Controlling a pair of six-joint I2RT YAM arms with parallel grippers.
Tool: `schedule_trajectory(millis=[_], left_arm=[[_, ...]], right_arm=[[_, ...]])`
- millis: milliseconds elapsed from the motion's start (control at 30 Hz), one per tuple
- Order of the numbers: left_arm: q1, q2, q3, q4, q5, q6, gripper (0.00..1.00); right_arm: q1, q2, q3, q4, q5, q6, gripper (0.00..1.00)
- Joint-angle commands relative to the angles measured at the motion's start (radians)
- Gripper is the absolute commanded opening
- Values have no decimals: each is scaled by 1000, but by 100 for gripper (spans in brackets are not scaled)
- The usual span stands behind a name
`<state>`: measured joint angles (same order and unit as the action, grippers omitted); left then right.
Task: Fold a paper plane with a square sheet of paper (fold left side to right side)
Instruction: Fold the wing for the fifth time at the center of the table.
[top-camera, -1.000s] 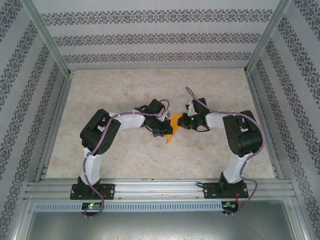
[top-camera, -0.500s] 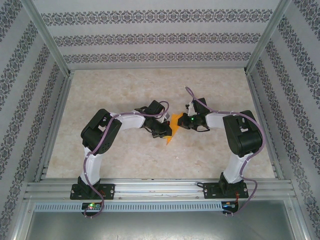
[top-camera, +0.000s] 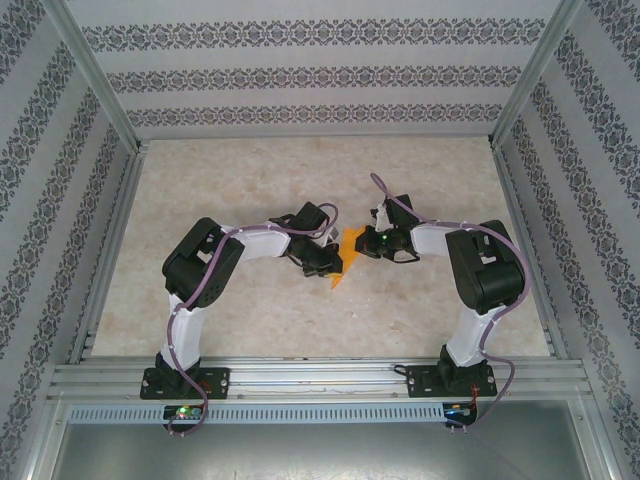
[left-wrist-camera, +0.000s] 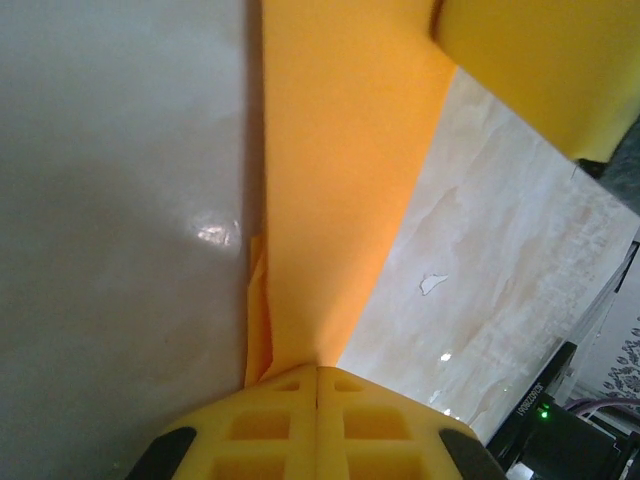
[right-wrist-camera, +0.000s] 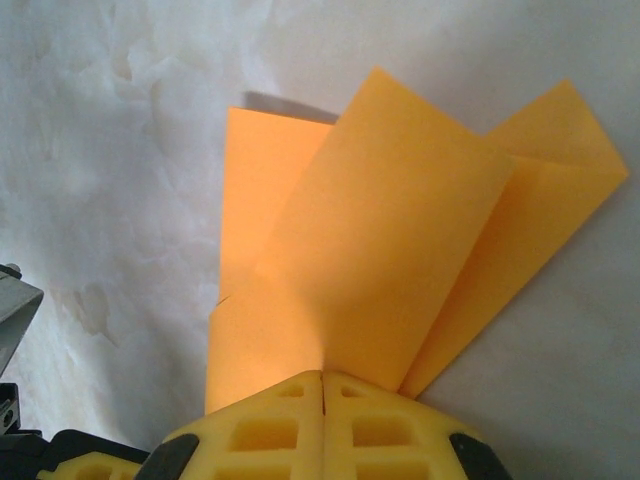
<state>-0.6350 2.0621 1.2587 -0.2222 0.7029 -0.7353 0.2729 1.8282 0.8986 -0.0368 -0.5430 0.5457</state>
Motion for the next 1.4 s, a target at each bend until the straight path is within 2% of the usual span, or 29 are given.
schedule_trajectory(millis=[0,200,500,733,1367], left_arm=[[-5,35,-22,-72,-41,36,0],[-8,62,-38,-63,-46,38,0],[-12,72,-29,-96,-67,59,0],[-14,77,-23,-106,-71,65,0],[-19,82,-21,-161,-106,73,0]], right_arm=[[12,-23,29,-84,6,-8,0],[18,-100,61,-71,-40,8,0],[79,-155,-59,8,-20,52,0],[112,-134,-92,52,11,79,0],[89,-29,-60,27,59,1,0]])
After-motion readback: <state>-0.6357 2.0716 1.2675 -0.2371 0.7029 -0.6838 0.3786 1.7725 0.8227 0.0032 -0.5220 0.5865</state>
